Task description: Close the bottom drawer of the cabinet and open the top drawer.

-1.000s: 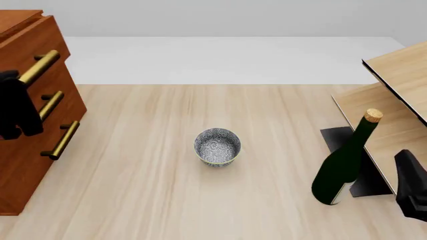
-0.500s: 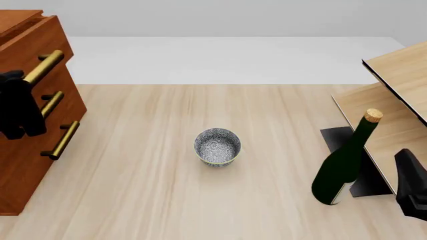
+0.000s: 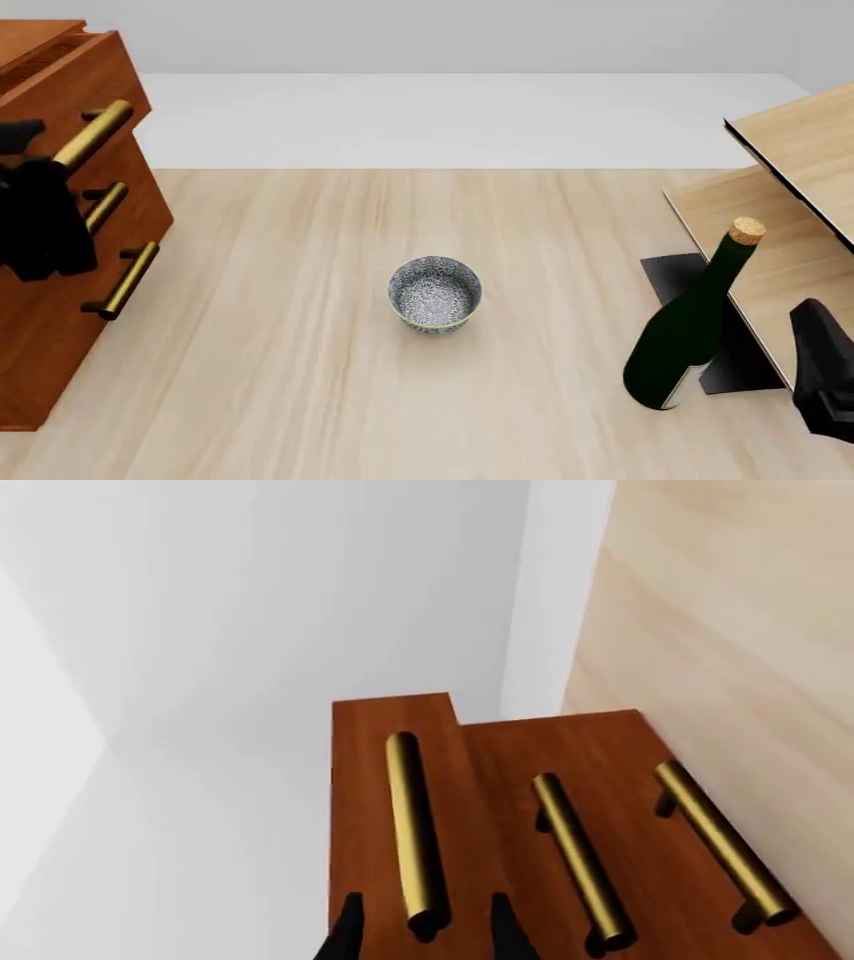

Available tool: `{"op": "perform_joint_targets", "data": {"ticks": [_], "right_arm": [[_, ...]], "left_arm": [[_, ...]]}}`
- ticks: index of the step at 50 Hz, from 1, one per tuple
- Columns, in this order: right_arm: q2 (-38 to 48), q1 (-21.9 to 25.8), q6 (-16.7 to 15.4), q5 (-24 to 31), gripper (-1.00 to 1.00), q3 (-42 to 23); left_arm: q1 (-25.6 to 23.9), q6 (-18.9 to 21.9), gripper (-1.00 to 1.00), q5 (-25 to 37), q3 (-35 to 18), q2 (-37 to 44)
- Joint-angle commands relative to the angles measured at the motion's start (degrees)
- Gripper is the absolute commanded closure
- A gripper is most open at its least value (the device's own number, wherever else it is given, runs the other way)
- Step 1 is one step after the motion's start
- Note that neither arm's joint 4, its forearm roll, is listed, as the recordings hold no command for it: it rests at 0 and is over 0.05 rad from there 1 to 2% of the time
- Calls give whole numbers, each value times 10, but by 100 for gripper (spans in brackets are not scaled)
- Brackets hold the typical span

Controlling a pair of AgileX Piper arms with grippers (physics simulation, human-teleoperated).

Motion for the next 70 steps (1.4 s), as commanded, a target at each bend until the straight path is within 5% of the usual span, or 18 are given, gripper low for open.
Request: {"op": "perform_joint_targets", "data": {"ticks": [1, 70], "right_arm": [[-5, 1, 0, 5, -100, 0], [-10, -1, 2, 10, -100, -3]], "left_arm": [[-7, 1, -100, 7, 5, -1], [-64, -14, -100, 111, -7, -124]]}}
